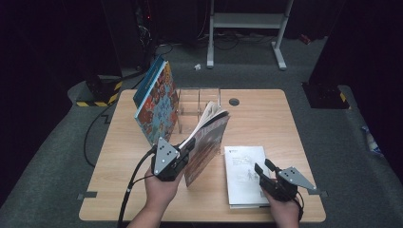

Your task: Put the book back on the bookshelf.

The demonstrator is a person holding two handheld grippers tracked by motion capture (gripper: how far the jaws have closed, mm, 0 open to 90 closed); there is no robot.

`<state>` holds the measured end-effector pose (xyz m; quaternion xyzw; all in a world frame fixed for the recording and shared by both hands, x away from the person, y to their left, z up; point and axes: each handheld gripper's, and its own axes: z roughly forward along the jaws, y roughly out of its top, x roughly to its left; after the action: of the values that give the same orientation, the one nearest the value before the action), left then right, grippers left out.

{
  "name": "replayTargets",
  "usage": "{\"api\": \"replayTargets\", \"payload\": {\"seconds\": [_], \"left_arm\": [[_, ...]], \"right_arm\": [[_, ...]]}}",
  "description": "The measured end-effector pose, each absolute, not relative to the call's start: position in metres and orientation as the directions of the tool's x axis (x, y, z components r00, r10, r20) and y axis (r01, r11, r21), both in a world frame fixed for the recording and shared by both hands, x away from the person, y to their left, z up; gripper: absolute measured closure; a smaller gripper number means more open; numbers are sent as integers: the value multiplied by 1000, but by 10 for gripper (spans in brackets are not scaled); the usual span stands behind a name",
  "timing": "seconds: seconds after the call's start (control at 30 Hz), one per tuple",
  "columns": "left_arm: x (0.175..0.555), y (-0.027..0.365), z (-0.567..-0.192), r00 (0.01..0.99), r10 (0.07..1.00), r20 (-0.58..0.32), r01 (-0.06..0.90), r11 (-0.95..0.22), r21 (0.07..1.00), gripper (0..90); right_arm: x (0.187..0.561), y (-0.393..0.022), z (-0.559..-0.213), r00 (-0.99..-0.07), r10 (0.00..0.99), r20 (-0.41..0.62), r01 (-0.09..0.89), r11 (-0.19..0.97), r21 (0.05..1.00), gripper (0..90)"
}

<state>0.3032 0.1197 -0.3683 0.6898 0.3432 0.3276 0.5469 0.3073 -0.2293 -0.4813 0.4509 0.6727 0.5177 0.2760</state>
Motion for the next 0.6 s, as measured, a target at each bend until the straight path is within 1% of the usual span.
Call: {"api": "replayTargets", "payload": {"seconds": [0.07,0.23,0.53,0.6], "left_arm": [[303,121,-368,547,834,80,111,-167,980,841],[309,132,-361,537,842,46,131,-137,982,842],[312,167,-339,419,904,84,112,-143,983,842],[313,173,-337,394,916,78,121,-136,983,842]], "right_arm": [[307,-229,-481,-442,892,95,318,57,947,526],[307,-229,-481,-443,891,95,316,56,947,530],[306,-231,-480,-447,889,100,312,51,949,534],[306,-231,-480,-446,889,98,312,52,949,534]]}}
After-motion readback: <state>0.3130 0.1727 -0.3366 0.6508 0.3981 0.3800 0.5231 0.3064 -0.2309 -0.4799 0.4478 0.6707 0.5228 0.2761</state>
